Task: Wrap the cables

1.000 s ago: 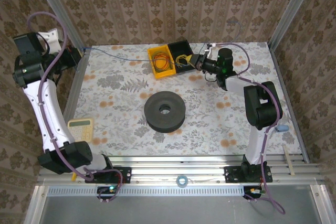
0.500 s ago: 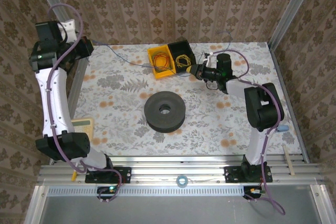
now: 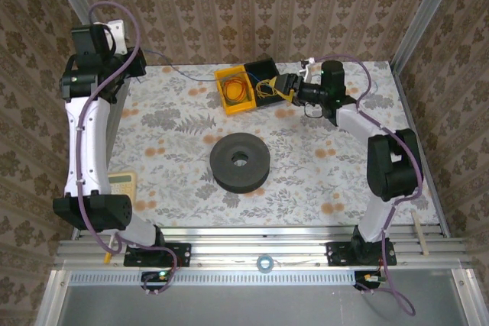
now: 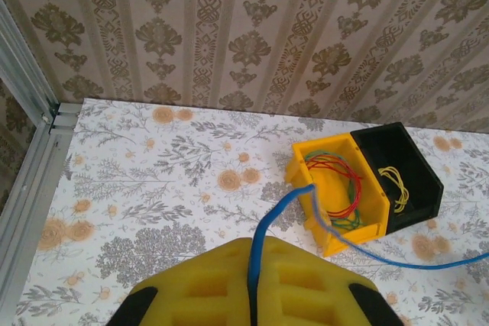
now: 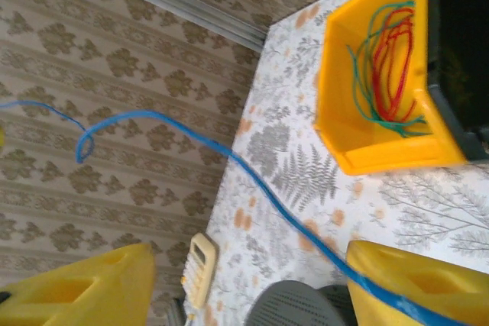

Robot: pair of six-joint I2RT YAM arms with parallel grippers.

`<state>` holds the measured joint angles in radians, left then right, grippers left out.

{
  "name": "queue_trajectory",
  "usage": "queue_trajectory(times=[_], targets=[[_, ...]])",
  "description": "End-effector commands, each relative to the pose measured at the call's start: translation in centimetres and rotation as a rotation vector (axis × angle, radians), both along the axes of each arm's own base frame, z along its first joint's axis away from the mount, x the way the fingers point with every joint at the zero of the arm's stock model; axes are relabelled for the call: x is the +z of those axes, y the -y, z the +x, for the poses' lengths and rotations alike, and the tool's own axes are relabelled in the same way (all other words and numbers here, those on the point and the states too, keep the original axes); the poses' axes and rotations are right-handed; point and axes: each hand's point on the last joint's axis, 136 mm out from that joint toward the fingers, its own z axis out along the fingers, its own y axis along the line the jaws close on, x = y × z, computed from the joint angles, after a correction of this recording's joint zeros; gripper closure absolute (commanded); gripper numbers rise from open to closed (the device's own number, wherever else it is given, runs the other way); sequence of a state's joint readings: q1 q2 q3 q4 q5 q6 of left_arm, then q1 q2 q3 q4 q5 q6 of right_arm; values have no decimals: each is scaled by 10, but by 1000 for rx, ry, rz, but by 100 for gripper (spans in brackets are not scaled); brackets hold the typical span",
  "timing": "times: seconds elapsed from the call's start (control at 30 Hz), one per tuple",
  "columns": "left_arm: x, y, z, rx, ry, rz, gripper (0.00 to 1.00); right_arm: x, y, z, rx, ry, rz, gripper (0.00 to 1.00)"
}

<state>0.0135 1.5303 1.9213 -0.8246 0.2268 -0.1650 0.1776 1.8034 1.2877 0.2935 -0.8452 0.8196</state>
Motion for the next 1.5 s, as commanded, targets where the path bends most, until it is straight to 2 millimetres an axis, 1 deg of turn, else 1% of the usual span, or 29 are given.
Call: queue_trajectory(times=[0.0, 0.1, 0.2, 0.3, 0.37, 0.47, 0.53, 0.67, 0.77, 0.87, 0.97, 1.03, 1.13, 1.23, 1.27, 1.37, 1.47], targets=[[17, 4, 2, -18, 38, 11, 100, 46, -13, -30, 65, 80, 8, 13], [22, 2, 3, -14, 43, 30, 100, 65, -23, -53, 104, 126, -36, 6], [25, -1, 4, -2, 51, 47, 100, 82, -36, -71, 155, 146, -84, 0], [26, -2, 3, 1, 54, 54, 100, 93, -49, -81, 201, 133, -108, 0], [26, 0, 4, -7, 54, 49, 100, 93, -56, -83, 218, 106, -107, 0], [26, 3, 5, -22, 55, 31, 100, 87, -63, -86, 225, 77, -102, 0], [27, 6, 6, -34, 60, 21, 100, 77, -64, -85, 219, 57, -96, 0], [25, 7, 8, -34, 55, 13, 100, 69, -68, -86, 226, 51, -75, 0], [25, 5, 11, -24, 58, 12, 100, 65, -80, -88, 299, 17, -14, 0], [28, 1, 13, -1, 68, 17, 100, 53, -97, -91, 371, -24, 2, 0], [32, -4, 14, 28, 79, 28, 100, 35, -107, -92, 397, -62, -25, 0], [31, -6, 16, 42, 81, 27, 100, 19, -109, -89, 386, -97, -44, 0], [30, -5, 19, 44, 82, 16, 100, -11, -102, -79, 312, -148, -119, 0], [26, -6, 20, 54, 84, 7, 100, -32, -96, -69, 257, -161, -166, 0], [24, -6, 21, 57, 84, 5, 100, -35, -98, -69, 262, -156, -161, 0], [19, -6, 23, 65, 77, 0, 100, -29, -105, -72, 307, -102, -125, 0], [16, -8, 26, 76, 73, 2, 100, -10, -115, -84, 417, -29, -41, 0]])
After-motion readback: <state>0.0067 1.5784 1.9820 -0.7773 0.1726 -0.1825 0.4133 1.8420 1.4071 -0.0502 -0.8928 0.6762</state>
